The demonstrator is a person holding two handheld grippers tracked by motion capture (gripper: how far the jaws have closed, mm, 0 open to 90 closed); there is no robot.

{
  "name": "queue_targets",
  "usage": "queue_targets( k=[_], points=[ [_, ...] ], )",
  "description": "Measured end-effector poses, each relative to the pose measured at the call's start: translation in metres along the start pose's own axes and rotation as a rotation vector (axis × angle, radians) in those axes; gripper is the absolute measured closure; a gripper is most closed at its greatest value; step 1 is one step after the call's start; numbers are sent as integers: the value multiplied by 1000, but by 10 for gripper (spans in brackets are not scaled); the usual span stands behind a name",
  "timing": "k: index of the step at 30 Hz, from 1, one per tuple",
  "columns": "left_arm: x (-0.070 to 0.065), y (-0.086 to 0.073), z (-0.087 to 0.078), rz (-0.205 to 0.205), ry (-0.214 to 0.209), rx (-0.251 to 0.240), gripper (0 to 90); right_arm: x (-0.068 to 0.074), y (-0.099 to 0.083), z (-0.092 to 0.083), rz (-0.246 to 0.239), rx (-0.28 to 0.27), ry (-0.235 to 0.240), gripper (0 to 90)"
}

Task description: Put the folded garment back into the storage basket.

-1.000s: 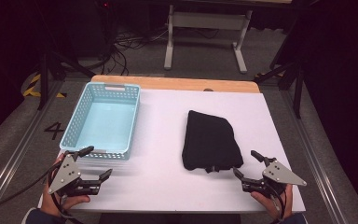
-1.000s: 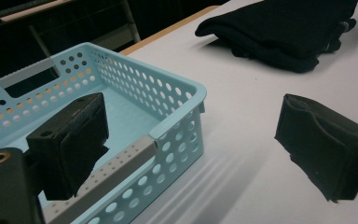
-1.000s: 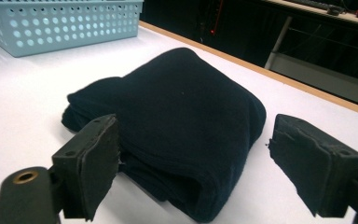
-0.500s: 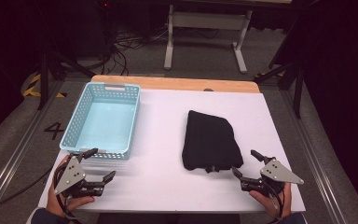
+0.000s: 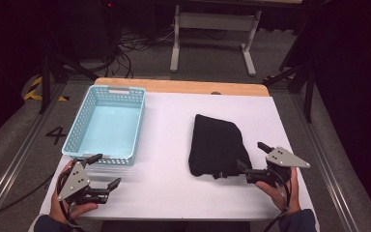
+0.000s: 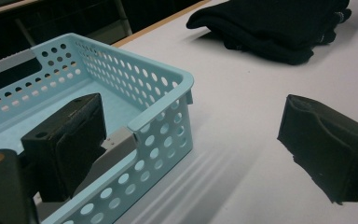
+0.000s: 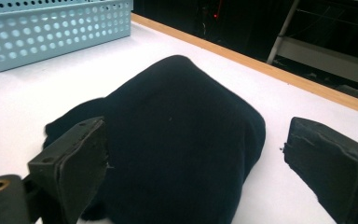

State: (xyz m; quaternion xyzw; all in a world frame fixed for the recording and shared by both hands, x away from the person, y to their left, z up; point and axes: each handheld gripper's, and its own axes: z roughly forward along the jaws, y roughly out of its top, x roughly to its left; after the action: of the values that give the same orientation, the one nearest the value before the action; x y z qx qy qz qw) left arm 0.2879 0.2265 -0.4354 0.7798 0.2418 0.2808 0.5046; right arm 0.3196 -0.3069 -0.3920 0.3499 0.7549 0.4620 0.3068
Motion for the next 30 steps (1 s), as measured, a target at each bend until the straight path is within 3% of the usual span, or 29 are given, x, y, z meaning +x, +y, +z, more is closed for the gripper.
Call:
queue_targets(
  k=[10,15,26,30],
  points=[
    [0,-1,0,-1,-15,5,82,-9,13,31,-2,58,7,62],
    [-1,-1,2,-1,-13,14,81,-18,12,49,20,112,20,56],
    [-1,-2,3,7,-10,26,83,-36,-3,89,106,249,24,45],
    [-1,-2,3,10,-9,28,84,-43,-11,98,163,282,39,5]
  ],
)
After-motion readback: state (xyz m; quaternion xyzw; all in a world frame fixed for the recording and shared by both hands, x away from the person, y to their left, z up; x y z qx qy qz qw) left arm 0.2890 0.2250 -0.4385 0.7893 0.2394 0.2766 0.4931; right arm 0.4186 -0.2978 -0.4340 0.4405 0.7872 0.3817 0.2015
